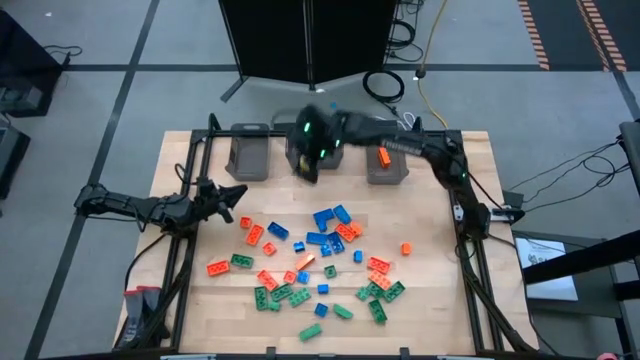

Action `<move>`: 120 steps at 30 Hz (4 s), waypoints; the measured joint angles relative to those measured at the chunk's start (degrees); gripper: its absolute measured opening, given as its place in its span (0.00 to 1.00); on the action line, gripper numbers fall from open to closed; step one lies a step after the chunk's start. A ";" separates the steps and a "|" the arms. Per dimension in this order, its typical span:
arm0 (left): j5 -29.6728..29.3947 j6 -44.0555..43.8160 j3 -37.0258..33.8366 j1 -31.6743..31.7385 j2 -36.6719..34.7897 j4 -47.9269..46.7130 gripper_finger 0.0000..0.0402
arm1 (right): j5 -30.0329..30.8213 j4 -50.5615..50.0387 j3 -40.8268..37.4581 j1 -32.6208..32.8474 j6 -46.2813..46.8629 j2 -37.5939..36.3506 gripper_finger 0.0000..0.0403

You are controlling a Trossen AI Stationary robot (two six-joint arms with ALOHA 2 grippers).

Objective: Sort blocks
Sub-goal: Put the green game piece into the left black bin

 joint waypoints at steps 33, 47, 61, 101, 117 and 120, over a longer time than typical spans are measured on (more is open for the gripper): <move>-12.72 9.57 -0.02 0.00 4.29 -1.15 0.08 | 4.85 41.69 -0.03 22.41 9.60 20.87 0.65; -12.87 10.62 0.00 -0.04 4.83 -1.15 0.08 | 20.00 47.40 3.96 25.11 8.04 28.65 0.65; -11.51 10.69 0.04 -0.04 4.87 -1.13 0.08 | 16.20 41.44 7.58 25.30 10.85 31.95 0.65; -11.43 10.98 0.04 -0.04 4.92 -1.10 0.08 | 13.25 34.56 7.58 22.50 15.54 31.62 0.07; -9.44 7.53 0.07 -0.04 4.85 -0.88 0.08 | 8.73 -20.97 7.56 25.67 1.67 7.09 0.31; -8.54 7.52 0.07 -0.04 4.85 -0.78 0.08 | 8.81 -31.69 7.56 27.07 10.36 5.82 0.40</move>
